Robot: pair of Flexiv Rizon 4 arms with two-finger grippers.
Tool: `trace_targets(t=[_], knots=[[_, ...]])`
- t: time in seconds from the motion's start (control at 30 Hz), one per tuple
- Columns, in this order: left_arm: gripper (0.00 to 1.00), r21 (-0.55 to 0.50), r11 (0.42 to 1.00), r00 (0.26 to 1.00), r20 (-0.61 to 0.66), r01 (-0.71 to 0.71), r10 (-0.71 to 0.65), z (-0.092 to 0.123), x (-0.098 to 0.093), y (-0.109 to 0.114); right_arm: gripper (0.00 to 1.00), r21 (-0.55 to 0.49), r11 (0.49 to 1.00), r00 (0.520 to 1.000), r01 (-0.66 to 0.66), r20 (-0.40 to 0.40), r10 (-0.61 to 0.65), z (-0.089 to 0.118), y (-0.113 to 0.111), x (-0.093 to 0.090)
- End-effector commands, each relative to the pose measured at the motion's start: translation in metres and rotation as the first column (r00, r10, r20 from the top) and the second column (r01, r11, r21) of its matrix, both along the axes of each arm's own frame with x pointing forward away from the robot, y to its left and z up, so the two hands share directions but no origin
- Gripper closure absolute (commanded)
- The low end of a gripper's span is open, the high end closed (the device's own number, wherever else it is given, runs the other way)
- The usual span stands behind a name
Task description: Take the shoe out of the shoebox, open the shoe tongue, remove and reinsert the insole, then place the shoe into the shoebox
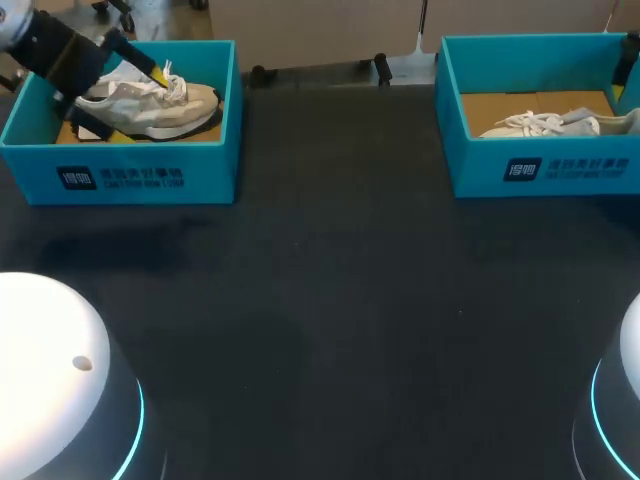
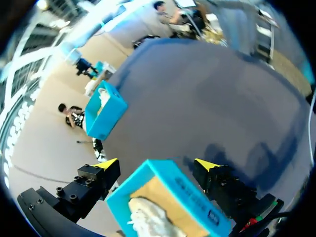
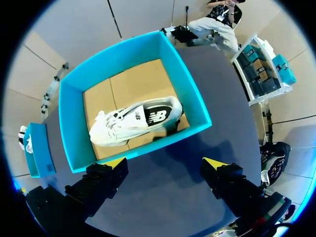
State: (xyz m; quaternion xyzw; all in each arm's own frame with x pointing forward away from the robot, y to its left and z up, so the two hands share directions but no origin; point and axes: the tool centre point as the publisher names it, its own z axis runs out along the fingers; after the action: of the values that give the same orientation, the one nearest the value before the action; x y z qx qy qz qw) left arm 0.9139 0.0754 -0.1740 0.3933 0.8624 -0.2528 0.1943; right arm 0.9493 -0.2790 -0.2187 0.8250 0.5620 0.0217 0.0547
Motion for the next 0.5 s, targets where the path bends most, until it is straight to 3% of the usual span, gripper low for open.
trace_targets(t=[0.03, 0.13, 0.2, 0.5], knots=[[0.00, 0.405, 0.885, 0.940, 0.144, 0.231, -0.311, 0.012, 0.013, 0.013, 0.00, 0.000, 1.000, 1.000, 0.000, 0.001, 0.000, 0.000, 0.000, 0.000], [0.00, 0.507, 0.831, 0.914, 0.184, 0.228, -0.363, 0.017, 0.029, 0.025, 0.00, 0.000, 1.000, 1.000, 0.000, 0.001, 0.000, 0.000, 0.000, 0.000], [0.00, 0.606, 0.766, 0.901, 0.180, 0.215, -0.395, 0.023, 0.036, 0.031, 0.00, 0.000, 1.000, 1.000, 0.000, 0.001, 0.000, 0.000, 0.000, 0.000], [0.00, 0.606, 0.766, 0.901, 0.180, 0.215, -0.395, 0.023, 0.036, 0.031, 0.00, 0.000, 1.000, 1.000, 0.000, 0.001, 0.000, 0.000, 0.000, 0.000]])
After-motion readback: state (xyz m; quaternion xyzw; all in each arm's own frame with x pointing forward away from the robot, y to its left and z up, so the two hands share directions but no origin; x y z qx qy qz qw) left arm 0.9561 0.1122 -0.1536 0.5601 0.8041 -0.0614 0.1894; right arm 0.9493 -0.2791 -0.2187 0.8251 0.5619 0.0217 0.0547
